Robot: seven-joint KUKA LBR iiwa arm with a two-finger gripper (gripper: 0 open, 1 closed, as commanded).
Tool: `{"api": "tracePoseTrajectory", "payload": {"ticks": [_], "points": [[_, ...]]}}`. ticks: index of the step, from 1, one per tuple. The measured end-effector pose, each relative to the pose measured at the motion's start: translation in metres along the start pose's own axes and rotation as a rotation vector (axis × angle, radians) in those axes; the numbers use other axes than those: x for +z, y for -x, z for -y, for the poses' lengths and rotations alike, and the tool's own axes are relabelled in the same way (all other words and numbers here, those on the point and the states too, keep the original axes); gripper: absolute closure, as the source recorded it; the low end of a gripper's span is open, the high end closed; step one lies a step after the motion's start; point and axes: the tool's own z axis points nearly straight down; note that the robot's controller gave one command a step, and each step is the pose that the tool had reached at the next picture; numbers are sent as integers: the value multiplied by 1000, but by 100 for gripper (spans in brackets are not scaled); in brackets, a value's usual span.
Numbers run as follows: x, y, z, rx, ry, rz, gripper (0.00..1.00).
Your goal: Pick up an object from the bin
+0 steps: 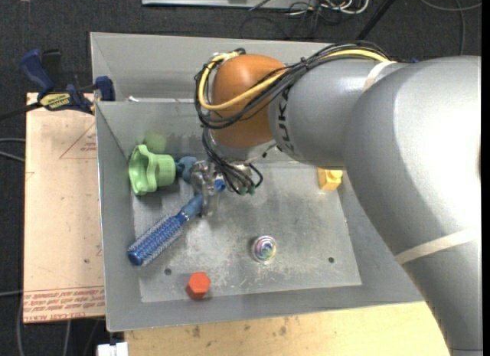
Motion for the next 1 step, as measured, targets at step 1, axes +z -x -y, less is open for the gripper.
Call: {"api": "tracePoseTrajectory", "payload": {"ticks": [1], "points": [[-148, -17, -21, -23, 1, 7, 100]]}}
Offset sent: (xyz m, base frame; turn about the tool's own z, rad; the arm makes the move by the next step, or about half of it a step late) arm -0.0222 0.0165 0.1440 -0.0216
